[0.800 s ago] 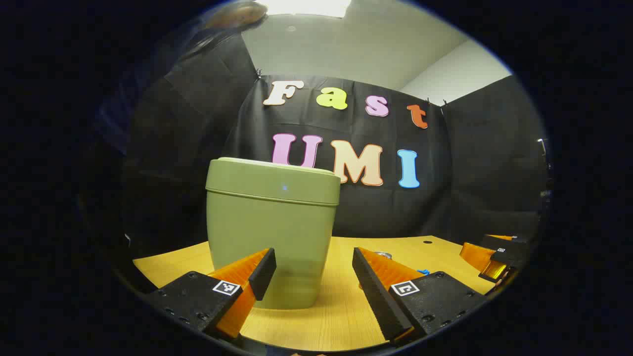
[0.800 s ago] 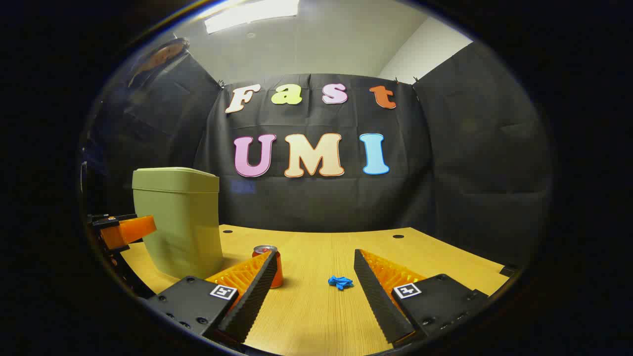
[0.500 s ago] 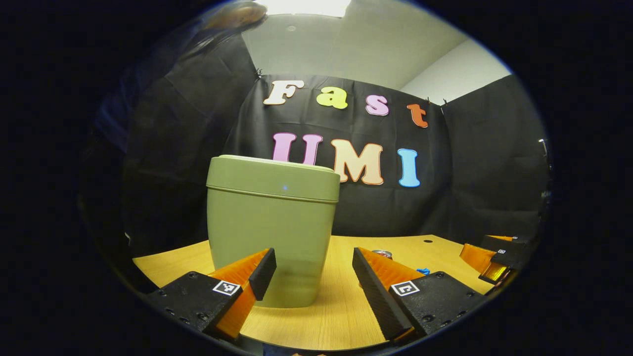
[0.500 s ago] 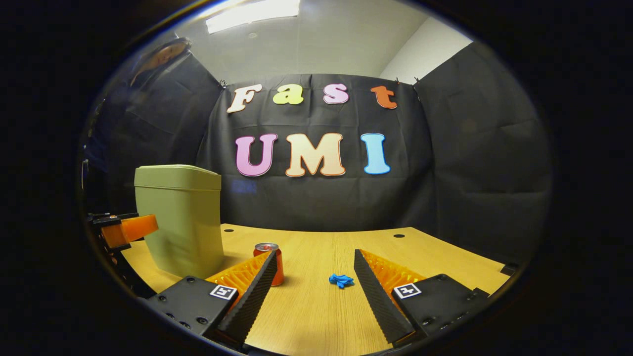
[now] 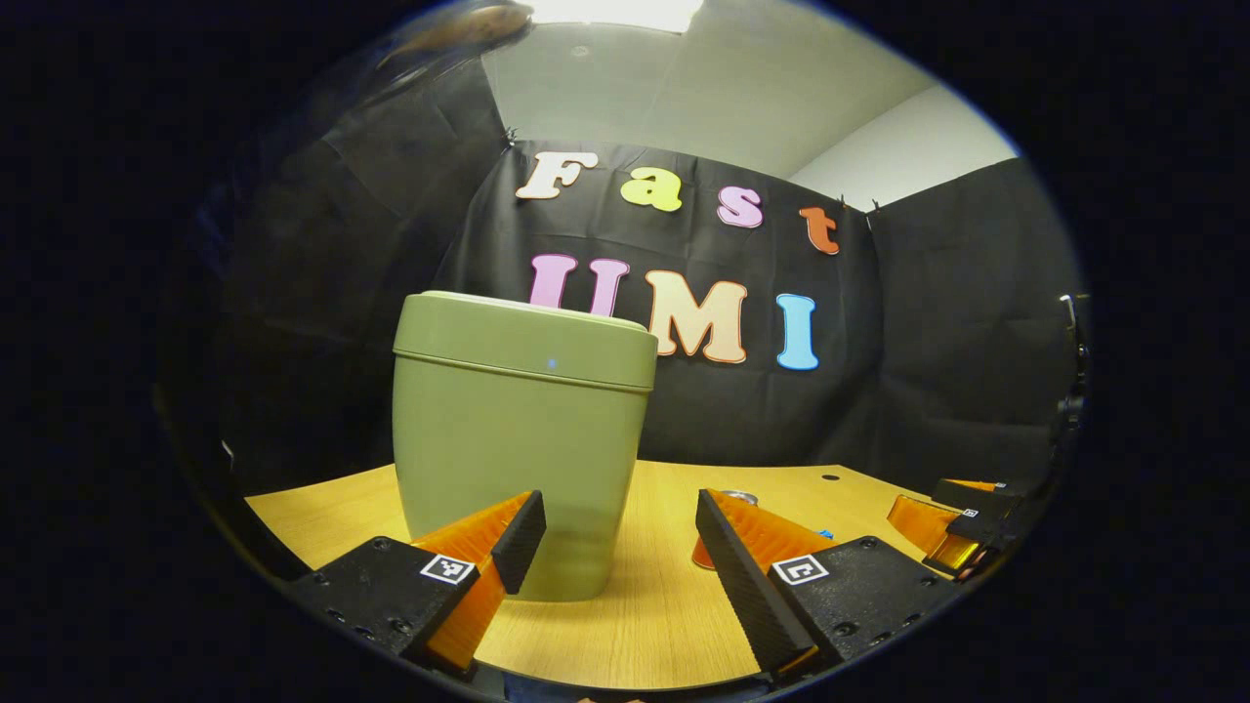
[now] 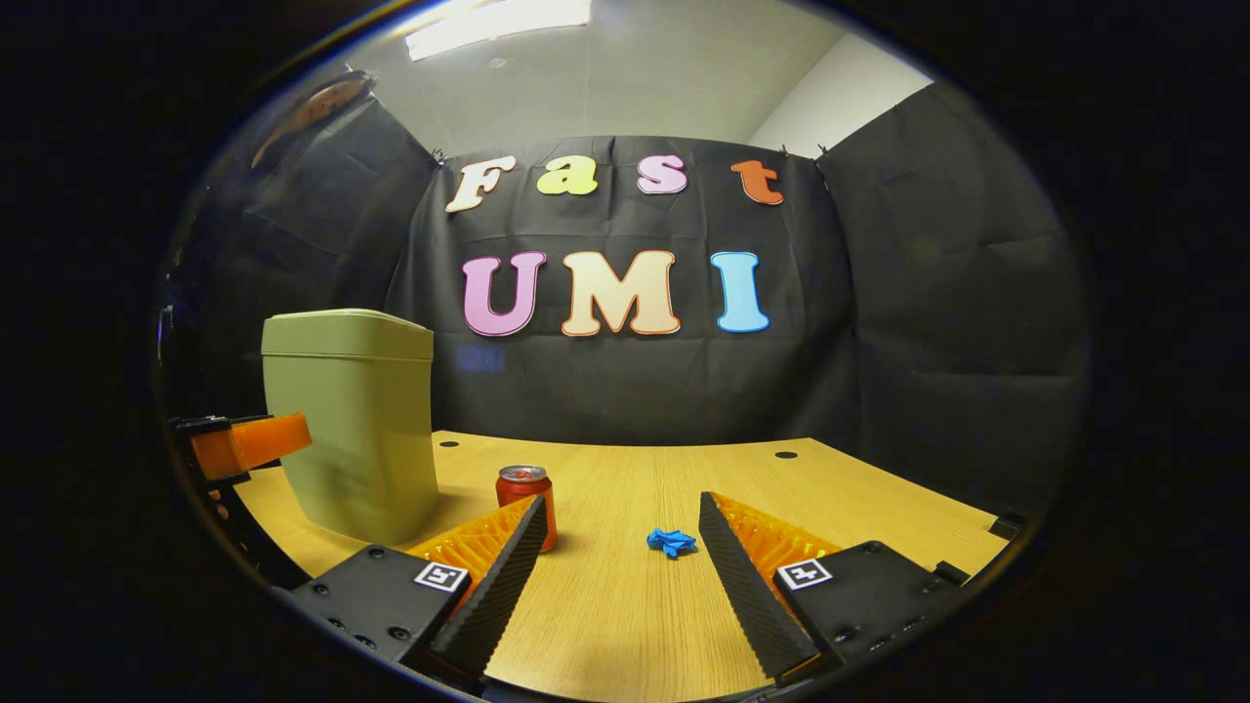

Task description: Press the lid of the desktop garbage bin to open it, pick up the crumpled paper on the desktop and throw it into the bin, then pick up the pop can on the desktop and drop it into the bin, and finally close the garbage bin lid.

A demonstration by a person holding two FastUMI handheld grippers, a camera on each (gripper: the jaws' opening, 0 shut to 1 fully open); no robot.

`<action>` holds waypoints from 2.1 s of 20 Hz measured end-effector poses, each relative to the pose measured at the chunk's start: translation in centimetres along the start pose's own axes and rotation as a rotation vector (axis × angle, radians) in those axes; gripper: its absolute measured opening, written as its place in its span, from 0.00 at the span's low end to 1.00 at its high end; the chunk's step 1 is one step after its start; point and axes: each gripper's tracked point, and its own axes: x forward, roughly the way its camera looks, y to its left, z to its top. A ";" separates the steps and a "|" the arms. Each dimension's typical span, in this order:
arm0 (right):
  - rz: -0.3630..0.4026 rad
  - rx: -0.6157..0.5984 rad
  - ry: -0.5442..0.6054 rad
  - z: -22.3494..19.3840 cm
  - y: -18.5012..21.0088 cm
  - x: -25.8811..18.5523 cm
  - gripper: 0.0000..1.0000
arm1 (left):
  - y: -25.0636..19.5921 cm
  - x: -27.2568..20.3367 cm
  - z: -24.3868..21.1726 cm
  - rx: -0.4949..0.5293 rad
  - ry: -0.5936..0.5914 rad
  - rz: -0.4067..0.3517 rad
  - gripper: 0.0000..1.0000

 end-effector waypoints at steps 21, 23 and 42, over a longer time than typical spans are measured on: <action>-0.013 0.008 0.029 -1.6 -1.2 1.3 0.99 | 0.0 0.0 2.9 0.098 -0.032 -0.005 0.81; -0.011 0.006 0.032 -1.8 -1.2 1.5 0.99 | -0.1 0.1 3.5 0.097 -0.030 -0.009 0.71; -0.026 0.025 0.078 -3.7 -2.2 3.4 0.99 | 3.1 2.3 13.5 0.187 -0.119 0.051 0.07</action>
